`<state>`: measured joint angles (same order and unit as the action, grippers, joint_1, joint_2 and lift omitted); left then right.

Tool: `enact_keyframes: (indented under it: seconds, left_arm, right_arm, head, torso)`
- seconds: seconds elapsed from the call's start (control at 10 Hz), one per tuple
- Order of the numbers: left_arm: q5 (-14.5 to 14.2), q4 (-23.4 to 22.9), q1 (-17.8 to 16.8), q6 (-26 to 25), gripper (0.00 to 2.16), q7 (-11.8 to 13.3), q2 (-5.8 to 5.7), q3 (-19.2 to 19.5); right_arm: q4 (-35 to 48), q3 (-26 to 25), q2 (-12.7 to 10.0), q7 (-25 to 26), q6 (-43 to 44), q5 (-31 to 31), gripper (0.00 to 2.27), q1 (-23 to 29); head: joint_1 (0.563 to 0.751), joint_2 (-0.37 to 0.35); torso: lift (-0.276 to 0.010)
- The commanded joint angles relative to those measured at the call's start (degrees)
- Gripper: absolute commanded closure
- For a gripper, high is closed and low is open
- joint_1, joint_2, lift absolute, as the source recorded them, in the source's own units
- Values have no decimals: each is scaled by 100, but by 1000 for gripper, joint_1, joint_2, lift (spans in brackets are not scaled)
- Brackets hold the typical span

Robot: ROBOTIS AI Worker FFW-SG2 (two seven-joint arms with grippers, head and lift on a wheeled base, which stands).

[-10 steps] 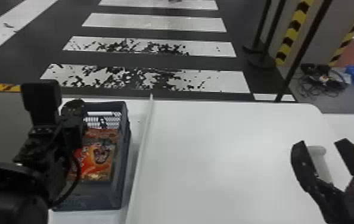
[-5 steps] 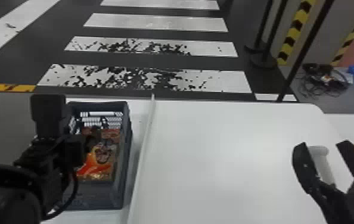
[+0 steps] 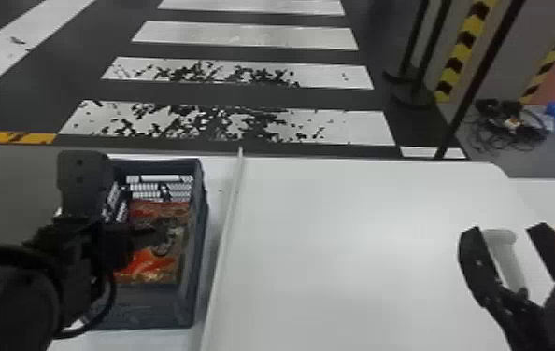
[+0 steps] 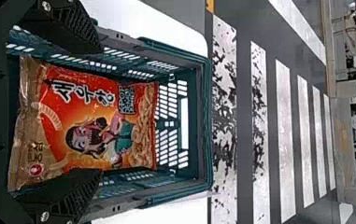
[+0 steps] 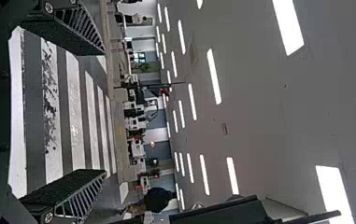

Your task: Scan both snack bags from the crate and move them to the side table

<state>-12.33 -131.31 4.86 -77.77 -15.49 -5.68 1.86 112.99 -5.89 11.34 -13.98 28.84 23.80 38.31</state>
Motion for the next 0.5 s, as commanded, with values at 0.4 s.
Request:
enact_keyframes:
  seconds: [0.4]
  left_arm:
    - [-42, 853, -469, 135, 80, 11, -329, 8]
  right_arm:
    - [13, -27, 0, -9, 108, 2, 93, 80]
  head:
    - [695, 10]
  torso:
    - [-95]
